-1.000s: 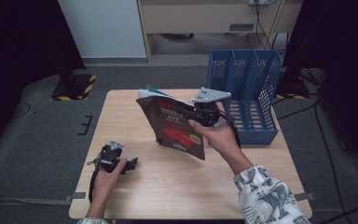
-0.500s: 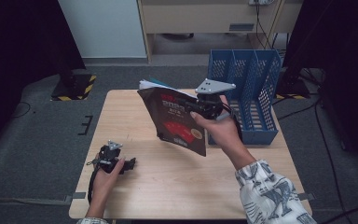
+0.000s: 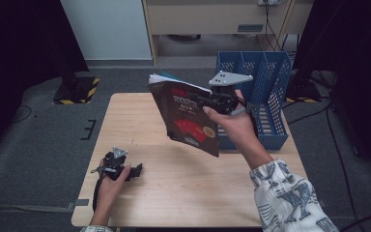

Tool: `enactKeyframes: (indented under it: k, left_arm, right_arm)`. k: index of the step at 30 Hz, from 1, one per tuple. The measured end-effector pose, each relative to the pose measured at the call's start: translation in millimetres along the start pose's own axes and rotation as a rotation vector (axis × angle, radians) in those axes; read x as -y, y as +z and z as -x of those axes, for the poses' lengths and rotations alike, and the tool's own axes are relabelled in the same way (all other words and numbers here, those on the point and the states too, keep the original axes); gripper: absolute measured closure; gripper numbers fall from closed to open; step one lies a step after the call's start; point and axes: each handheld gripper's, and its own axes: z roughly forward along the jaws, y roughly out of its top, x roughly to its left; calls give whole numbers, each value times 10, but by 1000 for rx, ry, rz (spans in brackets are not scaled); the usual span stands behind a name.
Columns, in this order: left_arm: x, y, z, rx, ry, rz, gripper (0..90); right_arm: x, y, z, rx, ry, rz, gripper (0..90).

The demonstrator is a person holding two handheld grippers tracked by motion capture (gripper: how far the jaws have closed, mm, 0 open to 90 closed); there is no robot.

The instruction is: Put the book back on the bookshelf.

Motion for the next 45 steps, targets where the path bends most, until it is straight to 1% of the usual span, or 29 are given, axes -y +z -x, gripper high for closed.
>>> enactKeyframes:
  k: [5, 7, 17, 28, 36, 44, 45]
  left_arm:
    - [0, 0, 0, 0, 0, 0, 0]
    - [0, 0, -3, 1, 1, 0, 0]
    - [-1, 0, -5, -3, 2, 1, 0]
    - [-1, 1, -5, -3, 2, 1, 0]
    - [-1, 0, -6, -2, 2, -1, 0]
    - [-1, -1, -5, -2, 2, -1, 0]
    - [-2, -1, -5, -2, 2, -1, 0]
  right_arm:
    - [-54, -52, 45, 6, 6, 6, 871]
    - [-74, -70, 61, 8, 0, 9, 870]
    - [-137, -141, 107, 13, 4, 7, 870]
    - [-204, -164, 131, 18, 12, 4, 870]
    - [-321, -222, 158, 28, 10, 5, 870]
    - [-410, -324, 258, 53, 20, 16, 870]
    - [-429, -352, 291, 60, 23, 19, 870]
